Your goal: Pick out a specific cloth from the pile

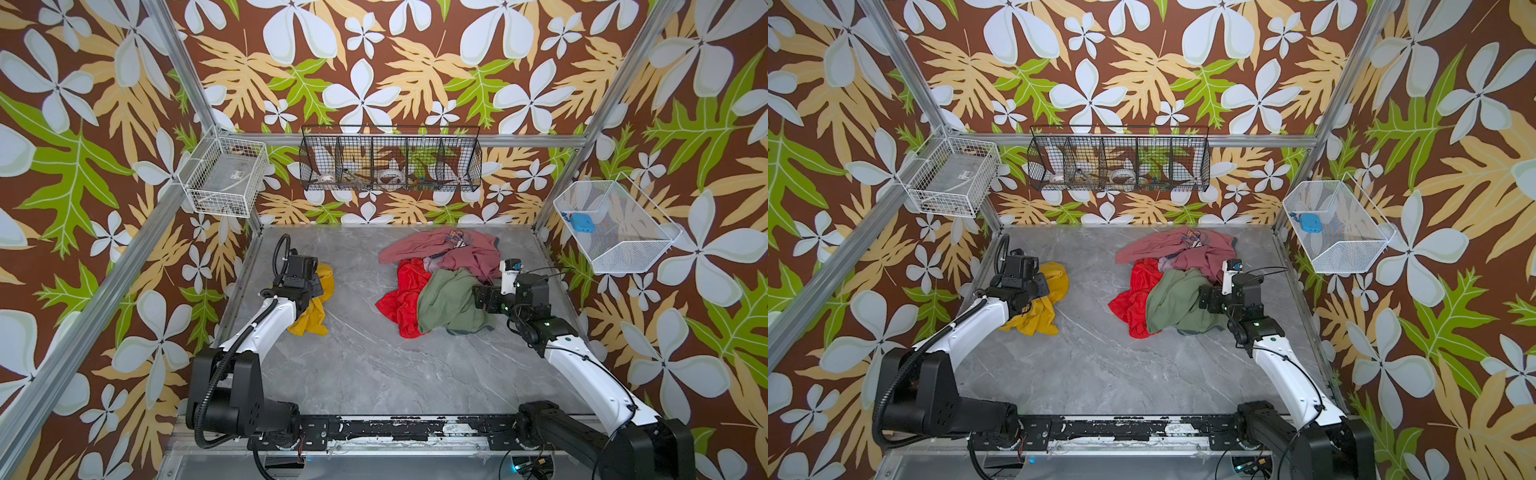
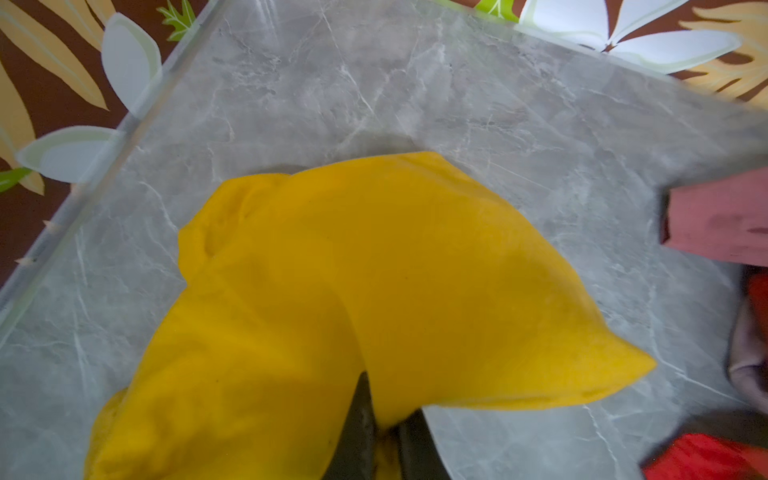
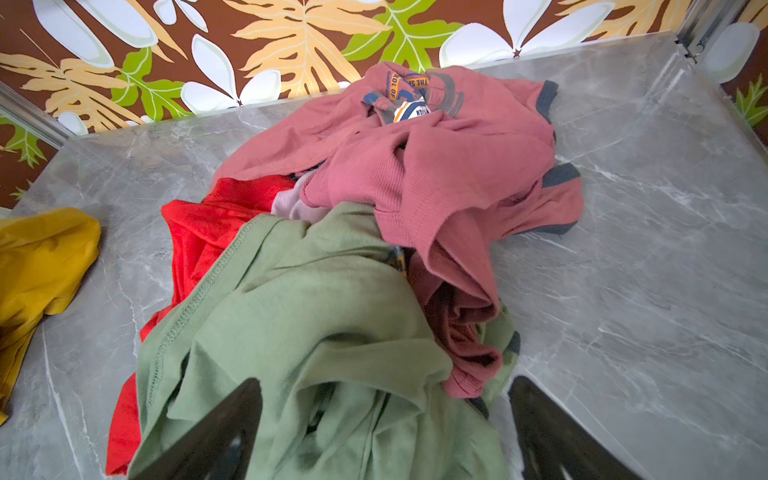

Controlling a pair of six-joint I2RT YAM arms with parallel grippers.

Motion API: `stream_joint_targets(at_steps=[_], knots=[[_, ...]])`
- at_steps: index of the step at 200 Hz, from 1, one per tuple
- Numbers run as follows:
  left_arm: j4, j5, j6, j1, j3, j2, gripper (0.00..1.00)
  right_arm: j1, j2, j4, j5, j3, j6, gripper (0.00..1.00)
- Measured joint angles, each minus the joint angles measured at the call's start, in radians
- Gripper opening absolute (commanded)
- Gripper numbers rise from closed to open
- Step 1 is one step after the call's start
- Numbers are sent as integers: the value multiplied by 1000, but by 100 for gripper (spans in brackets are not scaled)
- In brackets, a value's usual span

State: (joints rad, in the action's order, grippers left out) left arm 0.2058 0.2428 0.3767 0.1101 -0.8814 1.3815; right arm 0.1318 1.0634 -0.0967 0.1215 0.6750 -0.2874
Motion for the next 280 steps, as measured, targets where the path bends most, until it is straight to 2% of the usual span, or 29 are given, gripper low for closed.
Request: stream_joint_targets(at_steps=[38,85,130,140,167,190,216,252,280], knots=[[-64,-56,84,0,85,-65,0,2,16,6,1,-9,-1,92],[-127,-143,174,31,214,-23,0,5,19,7,2,-13,-1,92],[-168,-192,220,34,253,63,0,5,22,7,1,-14,0,92],[-174,-195,222,35,247,93,5,5,26,7,1,-14,0,92],[-187,-210,223,35,222,146,38,5,32,5,1,-7,0,92],[-193,-222,222,46,211,142,50,5,34,5,-3,0,5,93],[-143,-184,222,91,202,89,63,5,35,4,-18,1,8,93],[-48,-94,235,190,195,-34,68,5,51,5,-22,1,11,93],[37,-16,250,197,195,-146,68,5,56,1,-25,3,19,93]])
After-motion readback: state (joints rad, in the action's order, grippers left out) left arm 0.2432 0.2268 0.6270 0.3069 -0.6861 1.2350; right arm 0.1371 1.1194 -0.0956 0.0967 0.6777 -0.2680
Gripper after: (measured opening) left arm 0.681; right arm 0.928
